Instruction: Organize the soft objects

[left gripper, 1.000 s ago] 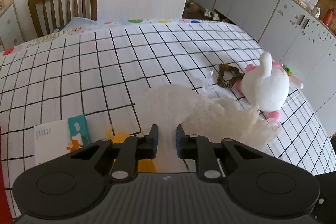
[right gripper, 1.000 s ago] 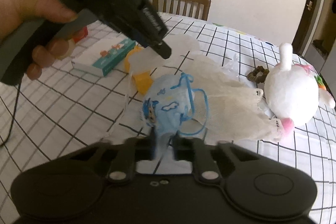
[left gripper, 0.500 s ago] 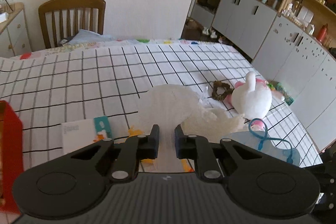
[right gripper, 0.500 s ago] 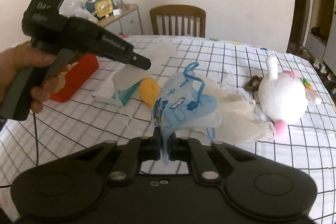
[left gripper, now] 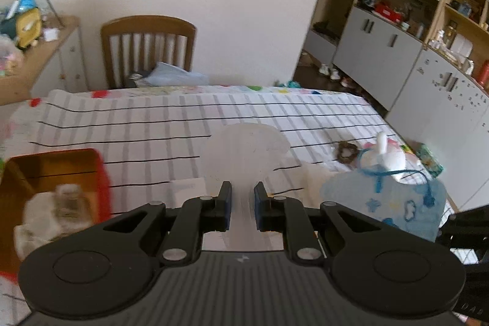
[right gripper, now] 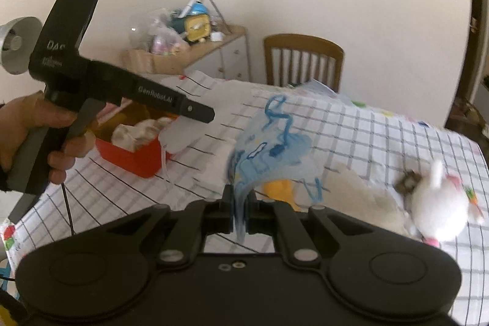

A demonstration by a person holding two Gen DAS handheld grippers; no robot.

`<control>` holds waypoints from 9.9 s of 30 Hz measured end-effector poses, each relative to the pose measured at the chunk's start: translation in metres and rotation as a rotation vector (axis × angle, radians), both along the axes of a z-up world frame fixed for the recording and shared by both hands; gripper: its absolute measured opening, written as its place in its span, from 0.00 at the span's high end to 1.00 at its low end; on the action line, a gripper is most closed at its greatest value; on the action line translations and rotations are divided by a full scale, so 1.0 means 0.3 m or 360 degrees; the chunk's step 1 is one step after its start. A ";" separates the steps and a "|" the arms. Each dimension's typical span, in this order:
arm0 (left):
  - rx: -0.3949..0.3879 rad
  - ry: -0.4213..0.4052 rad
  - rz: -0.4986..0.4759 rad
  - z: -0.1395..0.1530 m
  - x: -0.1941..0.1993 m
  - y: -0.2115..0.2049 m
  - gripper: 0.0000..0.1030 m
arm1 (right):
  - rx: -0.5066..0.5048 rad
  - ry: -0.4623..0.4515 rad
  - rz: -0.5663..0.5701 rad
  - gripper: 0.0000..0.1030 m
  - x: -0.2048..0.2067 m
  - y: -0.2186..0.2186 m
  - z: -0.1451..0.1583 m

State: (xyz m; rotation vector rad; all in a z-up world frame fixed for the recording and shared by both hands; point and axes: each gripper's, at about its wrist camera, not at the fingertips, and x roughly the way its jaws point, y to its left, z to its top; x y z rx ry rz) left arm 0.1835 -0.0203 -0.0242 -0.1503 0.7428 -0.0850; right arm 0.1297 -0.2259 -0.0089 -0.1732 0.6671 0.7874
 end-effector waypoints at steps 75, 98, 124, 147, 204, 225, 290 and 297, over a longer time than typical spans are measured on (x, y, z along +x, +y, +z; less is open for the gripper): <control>0.0240 0.0380 0.0295 -0.313 0.078 0.738 0.78 | -0.0167 0.0322 0.0314 0.62 0.193 0.938 -0.260; 0.0153 0.0267 0.0351 -0.202 -0.009 0.735 0.25 | -0.0119 0.0173 0.0275 0.19 0.151 0.827 -0.167; 0.0111 -0.0013 0.0259 0.038 -0.169 0.385 0.16 | 0.0152 0.0003 0.0099 0.03 0.062 0.344 0.043; 0.0064 0.0033 0.0150 -0.077 -0.021 0.046 0.00 | 0.0024 -0.0005 -0.0092 0.01 0.165 0.034 -0.090; 0.0223 0.0162 -0.0134 -0.408 0.310 -0.323 0.64 | -0.0080 0.0146 -0.0455 0.72 0.391 -0.240 -0.386; 0.0098 0.0062 -0.0143 -0.315 0.226 -0.262 0.88 | 0.0069 -0.0024 -0.0591 0.98 0.282 -0.326 -0.207; 0.0231 0.0379 0.0002 -0.437 0.346 -0.343 0.44 | 0.0227 -0.0073 -0.0610 0.97 0.165 -0.515 -0.039; 0.0235 0.0313 -0.0020 -0.429 0.326 -0.315 0.64 | 0.0216 -0.0110 -0.0608 0.97 0.154 -0.506 -0.008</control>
